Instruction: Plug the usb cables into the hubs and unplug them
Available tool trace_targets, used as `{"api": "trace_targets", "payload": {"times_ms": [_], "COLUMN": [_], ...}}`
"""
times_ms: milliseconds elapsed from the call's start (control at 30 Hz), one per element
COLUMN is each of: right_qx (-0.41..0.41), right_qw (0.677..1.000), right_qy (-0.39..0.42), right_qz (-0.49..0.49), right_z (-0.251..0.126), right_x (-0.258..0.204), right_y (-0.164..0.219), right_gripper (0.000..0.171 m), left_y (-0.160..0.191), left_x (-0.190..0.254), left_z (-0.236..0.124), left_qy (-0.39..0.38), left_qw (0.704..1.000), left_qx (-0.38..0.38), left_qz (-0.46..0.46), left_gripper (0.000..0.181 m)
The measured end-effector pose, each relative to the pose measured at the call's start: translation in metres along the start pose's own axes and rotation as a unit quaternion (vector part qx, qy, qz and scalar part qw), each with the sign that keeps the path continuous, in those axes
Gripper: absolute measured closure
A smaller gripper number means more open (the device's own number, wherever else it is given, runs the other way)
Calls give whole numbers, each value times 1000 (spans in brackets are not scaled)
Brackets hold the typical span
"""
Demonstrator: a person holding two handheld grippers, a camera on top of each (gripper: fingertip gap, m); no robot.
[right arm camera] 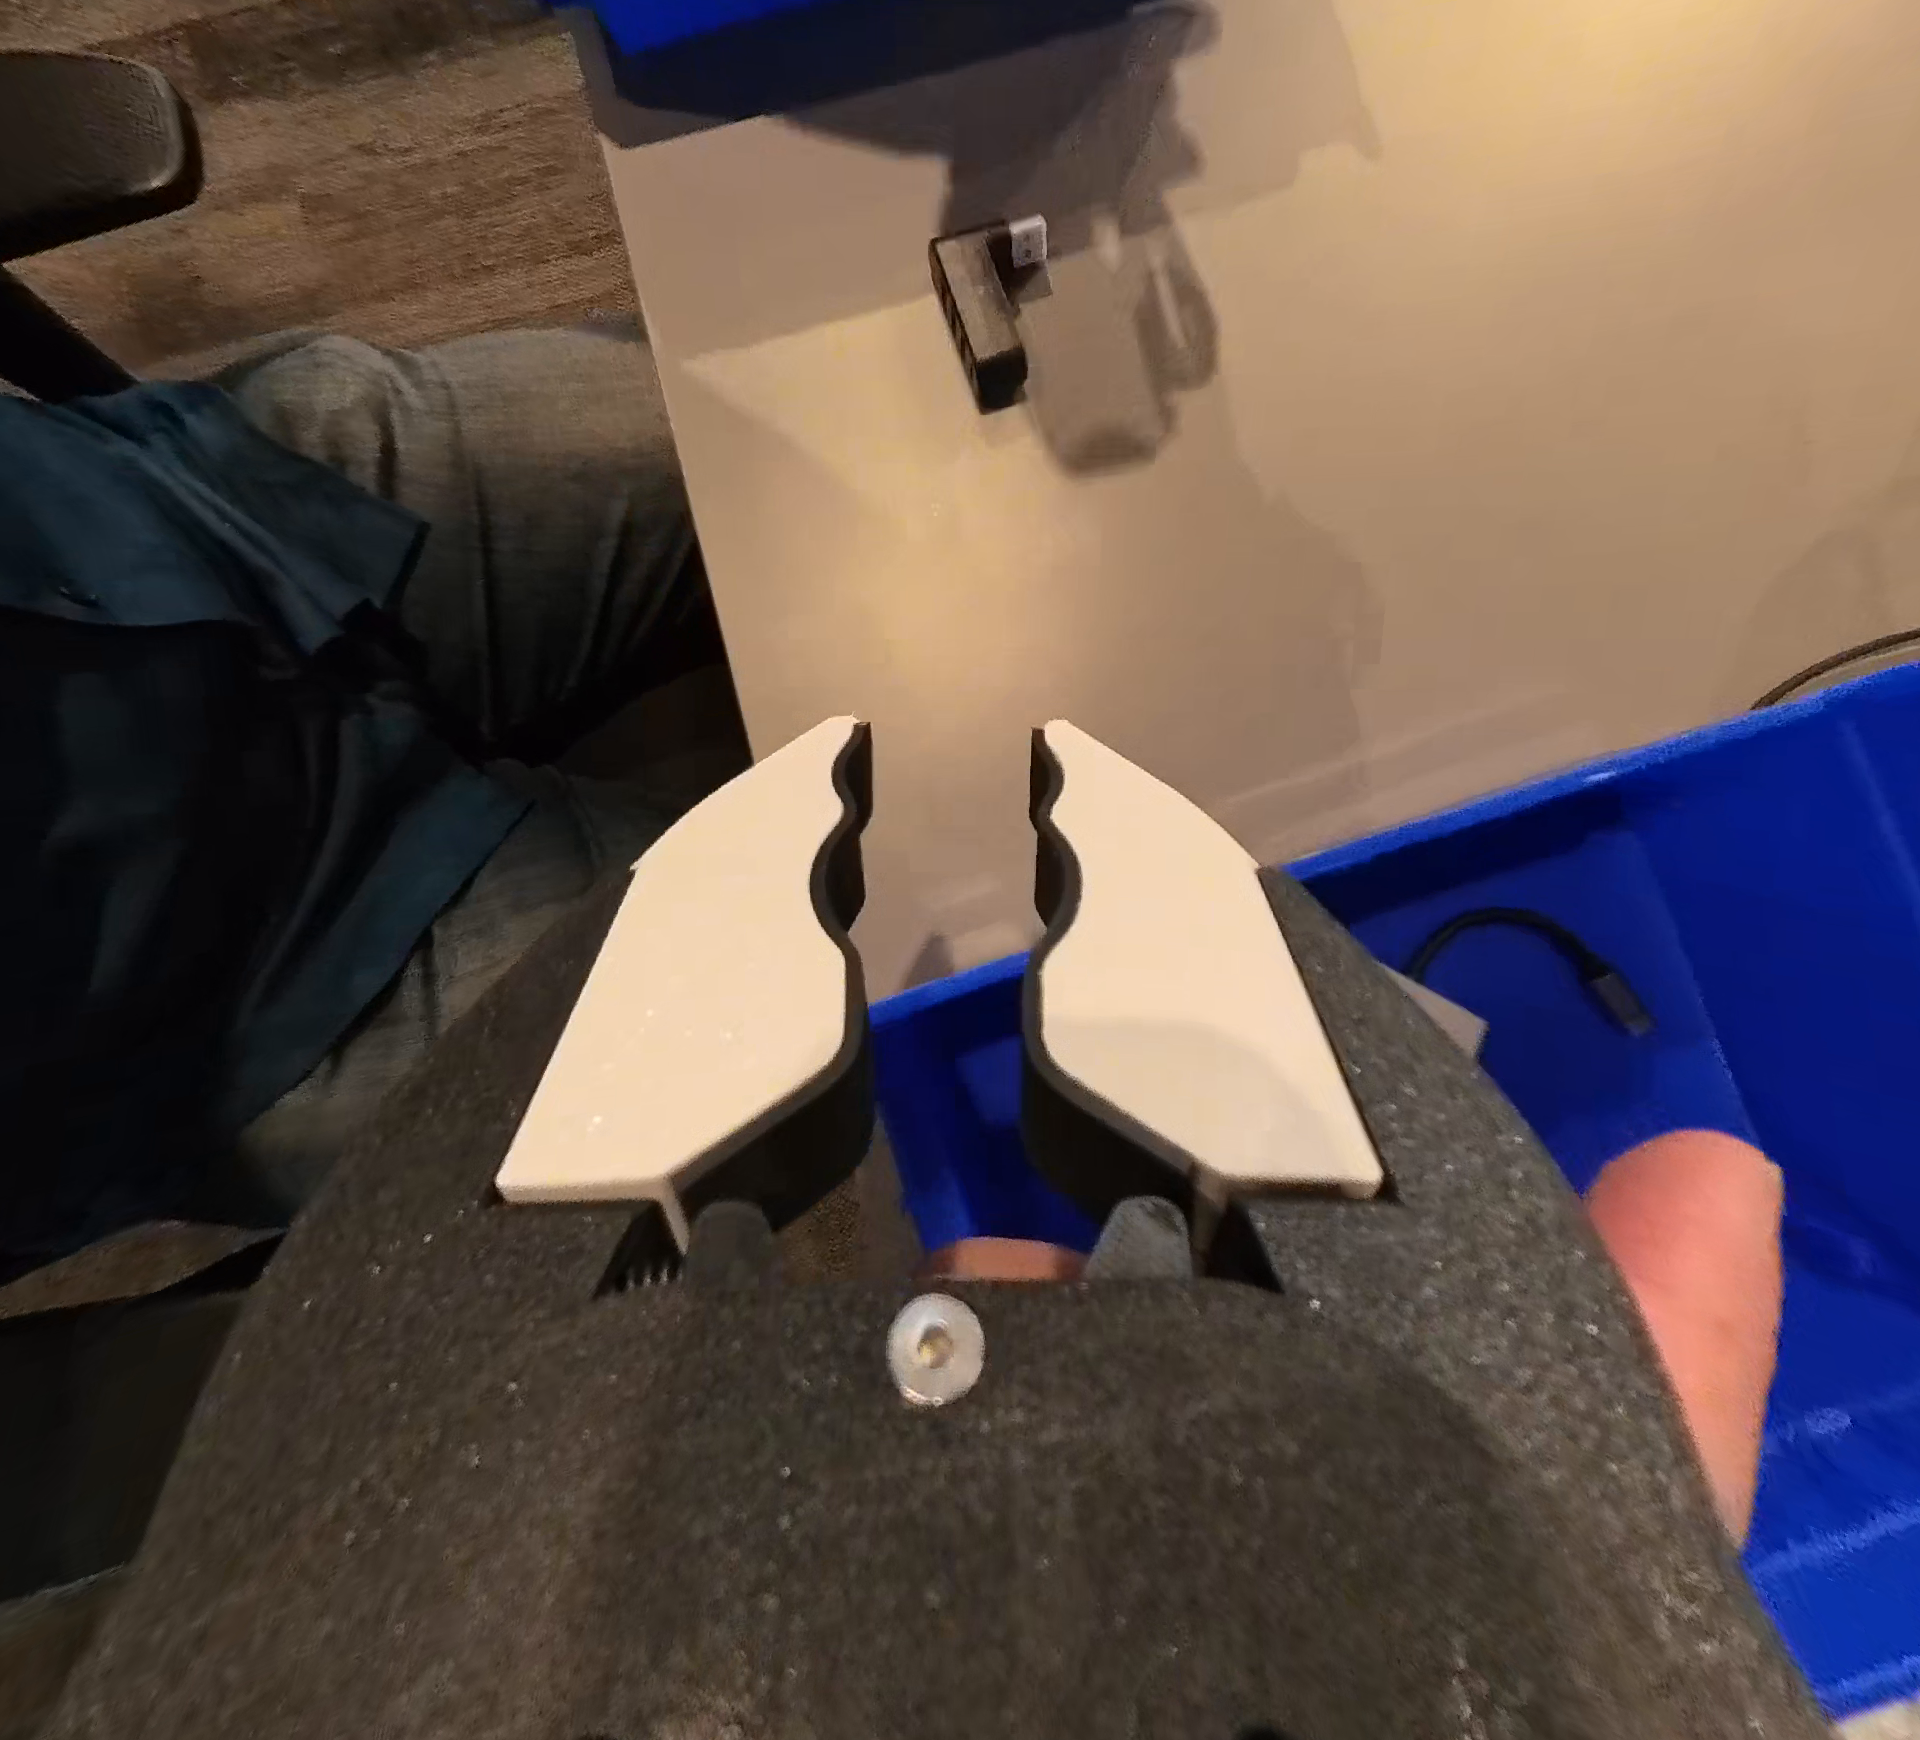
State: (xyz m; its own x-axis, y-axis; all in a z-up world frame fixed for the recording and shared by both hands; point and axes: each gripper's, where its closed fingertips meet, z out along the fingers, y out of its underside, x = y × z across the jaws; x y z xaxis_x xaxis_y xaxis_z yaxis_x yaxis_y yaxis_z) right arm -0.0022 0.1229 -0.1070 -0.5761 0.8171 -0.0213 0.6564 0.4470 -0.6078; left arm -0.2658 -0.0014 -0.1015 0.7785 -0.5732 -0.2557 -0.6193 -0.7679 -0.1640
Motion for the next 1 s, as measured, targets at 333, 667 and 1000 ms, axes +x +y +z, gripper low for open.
{"api": "trace_targets", "payload": {"times_ms": [333,667,1000], "right_qx": [9,21,23], "right_qw": [1000,999,999], "right_qy": [19,15,10], "right_qz": [8,23,27], "right_z": [-27,-24,-21], "right_x": [-13,-12,-10], "right_y": [11,23,26], "right_gripper": [143,143,143], "left_y": [-83,-75,-66], "left_x": [44,57,60], "left_z": [107,152,163], "left_qy": [62,97,103], "left_qw": [993,989,990], "left_qx": [-33,-52,-56], "left_qz": [94,102,85], "left_gripper": [168,168,151]}}
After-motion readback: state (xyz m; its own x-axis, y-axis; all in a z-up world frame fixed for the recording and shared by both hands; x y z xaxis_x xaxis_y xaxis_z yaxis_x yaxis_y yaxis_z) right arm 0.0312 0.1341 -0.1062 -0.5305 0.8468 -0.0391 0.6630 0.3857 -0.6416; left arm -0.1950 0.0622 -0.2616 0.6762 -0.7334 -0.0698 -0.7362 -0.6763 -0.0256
